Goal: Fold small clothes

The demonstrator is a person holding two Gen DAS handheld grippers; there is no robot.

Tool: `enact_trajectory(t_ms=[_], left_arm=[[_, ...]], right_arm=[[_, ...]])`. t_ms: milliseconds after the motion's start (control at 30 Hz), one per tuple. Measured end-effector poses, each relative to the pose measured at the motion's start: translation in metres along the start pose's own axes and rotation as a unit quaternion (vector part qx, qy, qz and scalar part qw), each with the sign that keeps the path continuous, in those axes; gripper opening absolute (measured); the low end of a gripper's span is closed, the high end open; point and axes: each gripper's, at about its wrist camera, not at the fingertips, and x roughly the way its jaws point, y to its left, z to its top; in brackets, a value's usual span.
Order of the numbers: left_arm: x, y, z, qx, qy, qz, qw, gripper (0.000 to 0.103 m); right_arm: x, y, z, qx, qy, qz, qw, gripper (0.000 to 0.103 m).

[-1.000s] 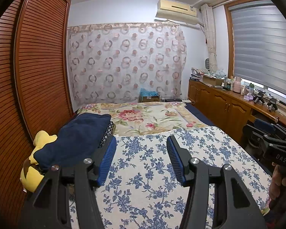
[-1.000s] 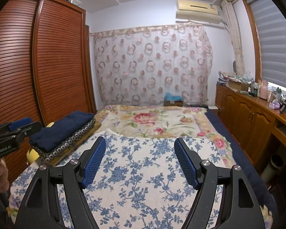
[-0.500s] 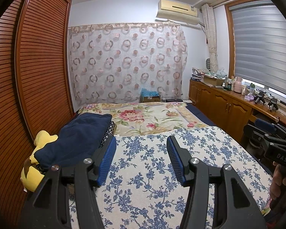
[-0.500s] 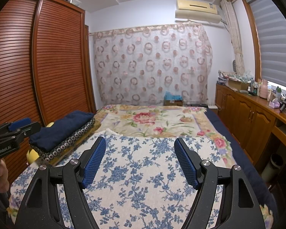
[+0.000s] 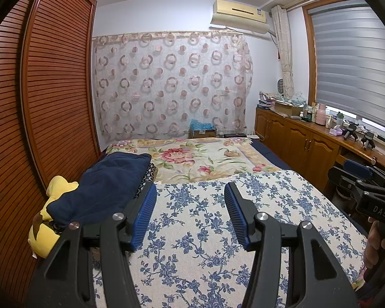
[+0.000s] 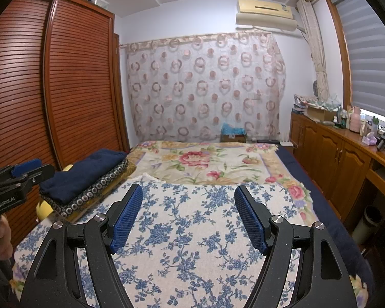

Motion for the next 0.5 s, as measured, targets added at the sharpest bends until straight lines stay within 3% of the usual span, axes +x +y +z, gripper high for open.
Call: enact_trajectory(t_ms=[500], left_arm=[[0.0,-0.0007,-0.0005,0.0,-0.001,0.0,1.0,0.054]], right_arm=[[-0.0002,-0.0003,0.0004,0.0,0.0,0.0,1.0,0.076]])
